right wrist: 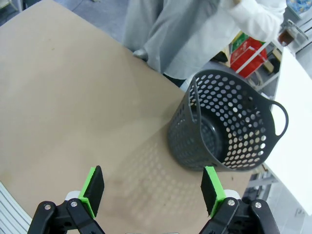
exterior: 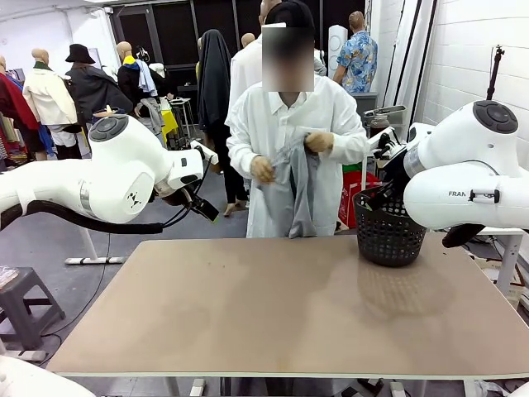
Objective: Fold the training pants.
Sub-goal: Grab both ends of the Training pants handed by a person.
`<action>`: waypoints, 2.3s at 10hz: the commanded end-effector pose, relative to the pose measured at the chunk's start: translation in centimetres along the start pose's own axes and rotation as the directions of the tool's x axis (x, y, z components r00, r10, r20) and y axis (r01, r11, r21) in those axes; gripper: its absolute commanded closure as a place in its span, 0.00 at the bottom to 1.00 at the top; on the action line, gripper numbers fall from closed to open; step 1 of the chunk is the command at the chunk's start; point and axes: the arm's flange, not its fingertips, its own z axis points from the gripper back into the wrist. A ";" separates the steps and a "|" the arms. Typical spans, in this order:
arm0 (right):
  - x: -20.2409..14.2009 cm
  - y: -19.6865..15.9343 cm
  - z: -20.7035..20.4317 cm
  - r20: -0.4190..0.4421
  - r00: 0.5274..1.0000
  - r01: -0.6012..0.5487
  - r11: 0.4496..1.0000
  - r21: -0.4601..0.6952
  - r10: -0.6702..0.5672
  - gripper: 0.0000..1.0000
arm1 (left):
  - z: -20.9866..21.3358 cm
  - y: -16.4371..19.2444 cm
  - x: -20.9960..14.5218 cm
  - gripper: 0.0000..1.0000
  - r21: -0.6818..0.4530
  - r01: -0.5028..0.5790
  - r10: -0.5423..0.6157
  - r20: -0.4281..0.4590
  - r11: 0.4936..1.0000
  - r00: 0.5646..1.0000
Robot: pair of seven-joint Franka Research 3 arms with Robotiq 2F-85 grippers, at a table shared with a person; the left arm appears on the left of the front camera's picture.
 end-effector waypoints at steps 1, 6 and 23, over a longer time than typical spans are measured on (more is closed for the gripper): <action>0.0 0.0 0.0 0.003 1.000 -0.001 1.000 0.000 0.001 0.00 | -0.2 0.1 0.1 0.00 0.004 0.000 0.000 0.010 1.000 1.000; 0.0 0.0 0.0 0.003 1.000 -0.001 1.000 0.000 0.001 0.00 | -0.2 0.1 0.1 0.00 0.004 0.000 0.000 0.010 1.000 1.000; 0.0 0.0 0.0 0.003 1.000 -0.001 1.000 0.000 0.001 0.00 | -0.2 0.1 0.1 0.00 0.004 0.000 0.000 0.010 1.000 1.000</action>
